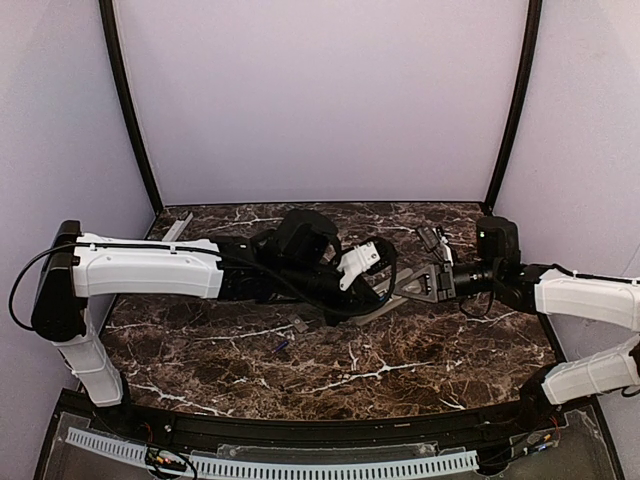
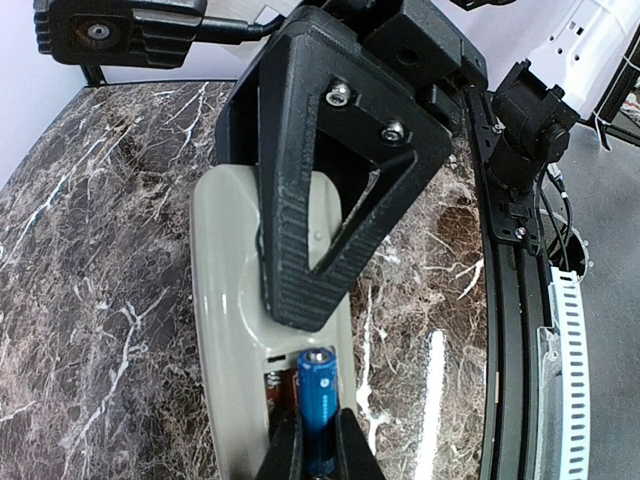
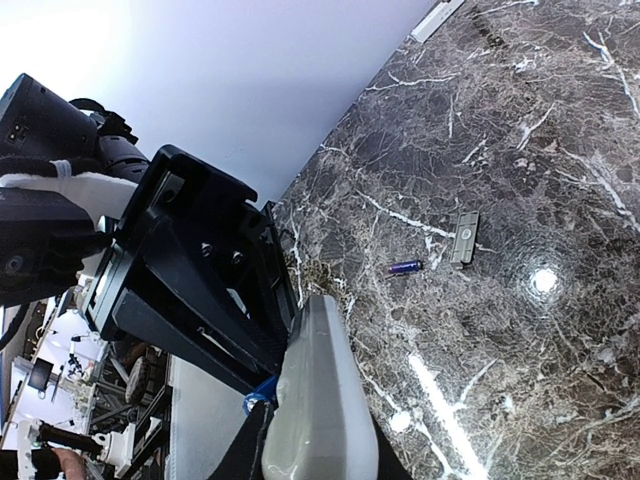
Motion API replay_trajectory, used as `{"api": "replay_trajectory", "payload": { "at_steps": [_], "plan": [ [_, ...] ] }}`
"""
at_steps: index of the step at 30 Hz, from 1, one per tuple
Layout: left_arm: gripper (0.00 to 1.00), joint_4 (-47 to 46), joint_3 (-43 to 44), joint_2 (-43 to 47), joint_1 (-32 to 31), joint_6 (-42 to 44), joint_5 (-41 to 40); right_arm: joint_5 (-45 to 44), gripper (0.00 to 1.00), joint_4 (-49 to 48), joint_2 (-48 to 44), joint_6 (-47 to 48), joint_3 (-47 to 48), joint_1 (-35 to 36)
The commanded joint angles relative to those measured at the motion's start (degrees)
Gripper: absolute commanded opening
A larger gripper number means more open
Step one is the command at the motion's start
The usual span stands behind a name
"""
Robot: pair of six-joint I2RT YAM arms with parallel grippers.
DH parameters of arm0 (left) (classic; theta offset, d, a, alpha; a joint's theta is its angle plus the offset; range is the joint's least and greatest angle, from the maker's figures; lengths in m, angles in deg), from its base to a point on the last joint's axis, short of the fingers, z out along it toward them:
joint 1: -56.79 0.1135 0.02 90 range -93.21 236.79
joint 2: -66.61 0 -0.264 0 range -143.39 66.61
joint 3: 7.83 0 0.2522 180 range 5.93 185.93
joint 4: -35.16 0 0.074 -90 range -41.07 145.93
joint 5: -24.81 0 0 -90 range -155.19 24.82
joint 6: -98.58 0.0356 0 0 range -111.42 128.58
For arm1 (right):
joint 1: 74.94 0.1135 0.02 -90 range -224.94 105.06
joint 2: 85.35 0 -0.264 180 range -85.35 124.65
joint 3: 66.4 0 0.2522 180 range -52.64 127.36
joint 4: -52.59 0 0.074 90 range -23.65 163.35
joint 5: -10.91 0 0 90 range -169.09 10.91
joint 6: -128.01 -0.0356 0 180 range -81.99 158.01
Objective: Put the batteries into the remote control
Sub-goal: Place the battery in the battery compartment.
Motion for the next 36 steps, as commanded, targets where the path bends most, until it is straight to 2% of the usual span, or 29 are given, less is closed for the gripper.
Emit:
{"api": "replay_trajectory", "payload": {
  "at_steps": [1, 17, 30, 36],
  "plan": [
    [0.04, 0.3, 0.9, -0.6, -0.2, 0.1, 0.4, 0.8, 0.0, -3.3, -0.1, -0.6, 0.1, 0.7],
    [0.11, 2.2, -1.0, 0.2, -0.2, -0.7, 1.3, -0.2, 0.0, -3.4, -1.0, -1.1, 0.6, 0.8],
    [0.24, 2.6, -0.9, 0.5, -0.2, -0.6, -0.2, 0.1, 0.0, -3.7, -0.2, -1.5, 0.6, 0.8],
    [0.39, 2.8, -1.1, 1.7, -0.2, -1.1, -2.4, -0.5, 0.0, -2.3, 0.7, -0.8, 0.6, 0.8]
  ]
}}
